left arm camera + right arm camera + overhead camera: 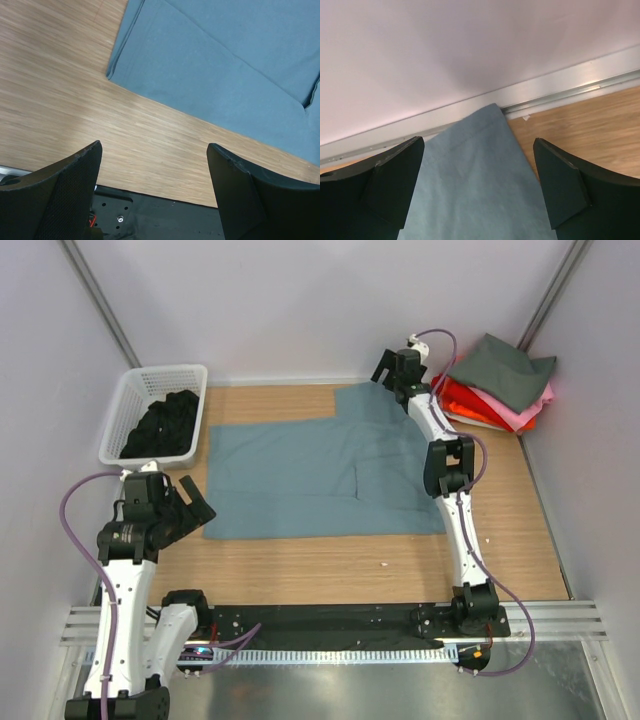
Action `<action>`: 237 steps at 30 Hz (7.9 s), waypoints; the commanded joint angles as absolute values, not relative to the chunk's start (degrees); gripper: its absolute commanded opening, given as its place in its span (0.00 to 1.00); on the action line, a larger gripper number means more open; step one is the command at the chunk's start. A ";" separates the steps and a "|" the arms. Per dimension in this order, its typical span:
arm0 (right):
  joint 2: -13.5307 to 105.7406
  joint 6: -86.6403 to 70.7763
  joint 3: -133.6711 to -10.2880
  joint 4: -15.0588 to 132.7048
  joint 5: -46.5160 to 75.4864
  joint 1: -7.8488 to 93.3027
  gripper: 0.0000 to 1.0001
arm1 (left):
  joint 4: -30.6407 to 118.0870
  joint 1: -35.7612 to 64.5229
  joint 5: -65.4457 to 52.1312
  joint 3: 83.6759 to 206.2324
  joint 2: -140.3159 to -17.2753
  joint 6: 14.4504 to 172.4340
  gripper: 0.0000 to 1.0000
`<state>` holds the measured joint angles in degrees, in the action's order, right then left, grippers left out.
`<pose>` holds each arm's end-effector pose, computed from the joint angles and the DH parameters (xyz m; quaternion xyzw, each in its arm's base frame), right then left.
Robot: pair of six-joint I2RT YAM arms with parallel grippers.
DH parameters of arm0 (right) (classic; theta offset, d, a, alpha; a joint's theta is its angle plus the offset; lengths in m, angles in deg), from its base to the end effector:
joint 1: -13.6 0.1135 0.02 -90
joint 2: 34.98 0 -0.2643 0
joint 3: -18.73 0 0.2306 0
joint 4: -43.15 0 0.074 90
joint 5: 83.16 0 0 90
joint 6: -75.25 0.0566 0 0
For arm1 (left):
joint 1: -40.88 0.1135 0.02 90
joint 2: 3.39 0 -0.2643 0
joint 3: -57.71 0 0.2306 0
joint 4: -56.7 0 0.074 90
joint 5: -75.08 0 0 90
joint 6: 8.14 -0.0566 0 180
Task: Fold and stack the t-shirts
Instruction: Fold the tshirt
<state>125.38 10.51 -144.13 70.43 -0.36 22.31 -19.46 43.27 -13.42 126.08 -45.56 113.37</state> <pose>0.6114 0.0865 0.1578 0.1545 0.8271 0.1065 0.5298 0.1150 0.0033 0.2928 -0.2696 0.9000 -0.0980 0.3282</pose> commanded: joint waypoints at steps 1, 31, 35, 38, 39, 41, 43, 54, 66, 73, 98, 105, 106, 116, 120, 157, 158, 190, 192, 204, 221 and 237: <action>128.66 13.63 -147.77 65.43 -1.25 22.83 0.95 | -17.53 43.78 -12.63 125.96 -44.44 113.24 0.86; 126.48 17.33 -142.86 64.82 7.81 22.66 0.02 | -17.27 47.46 -11.84 125.78 -44.08 113.06 0.86; 123.24 16.55 -138.48 62.02 8.42 22.04 0.01 | -17.18 49.14 -12.71 125.96 -46.01 113.50 0.86; 114.81 13.65 -126.81 53.88 8.60 22.04 0.01 | -17.62 49.14 -14.56 127.80 -49.35 115.68 0.81; 109.92 12.77 -123.56 52.09 8.86 22.12 0.01 | -15.97 49.14 -13.61 128.33 -50.49 116.74 0.81; 105.67 10.31 -115.64 47.62 8.95 22.13 0.01 | -14.73 47.75 -12.46 131.31 -52.34 119.73 0.78; 100.76 8.99 -109.41 44.97 10.79 22.04 0.02 | -11.65 43.20 -17.09 135.34 -56.10 122.64 0.78; 86.93 5.64 -92.33 35.29 9.57 20.90 0.01 | 2.24 32.00 -28.71 150.01 -86.42 127.91 0.79; 88.95 6.26 -94.34 41.35 3.77 17.38 0.01 | -0.38 31.74 -35.21 177.95 -118.23 124.14 0.79; 90.18 6.61 -95.31 43.37 5.08 16.50 0.01 | -3.99 31.91 -38.21 194.06 -132.47 121.59 0.77; 91.76 12.32 -96.28 42.67 13.79 16.41 0.01 | 2.77 35.52 -33.82 210.95 -152.45 125.19 0.70; 91.94 13.73 -96.19 42.32 15.02 16.41 0.01 | 2.77 35.61 -33.29 211.57 -154.30 125.46 0.62; 91.94 13.82 -96.19 42.32 15.11 16.41 0.01 | 2.86 35.61 -33.29 211.48 -154.38 125.37 0.57; 92.03 14.61 -95.84 41.44 17.03 16.33 0.02 | 3.30 35.96 -30.39 211.30 -154.04 125.19 0.08; 91.85 15.14 -95.49 39.17 20.28 16.41 0.01 | 2.42 36.05 -29.60 210.17 -152.64 125.10 0.00; 54.86 -7.01 -72.91 66.40 23.64 20.89 0.01 | -8.39 36.13 -30.92 172.99 -110.01 119.74 0.00; 52.67 -7.01 -71.68 66.40 23.20 20.89 0.01 | -8.22 36.13 -30.91 171.59 -109.39 119.74 0.00; 26.46 7.48 -40.56 72.82 -1.76 20.98 0.02 | -6.81 37.80 -35.40 159.89 -103.67 114.73 0.00; 25.15 10.02 -38.89 73.95 -2.64 20.98 0.01 | -7.68 37.80 -35.48 159.01 -103.32 115.17 0.00; 21.10 20.06 -34.58 81.78 -12.24 20.98 0.83 | -12.78 37.72 -36.54 154.25 -95.24 117.63 0.58; 42.87 22.96 -41.50 75.45 2.27 27.49 0.83 | -5.23 25.41 -32.76 153.73 -110.43 119.56 0.49; 99.12 16.10 -101.51 90.91 8.23 27.49 0.83 | -6.63 14.35 -24.59 133.62 -100.70 122.81 0.43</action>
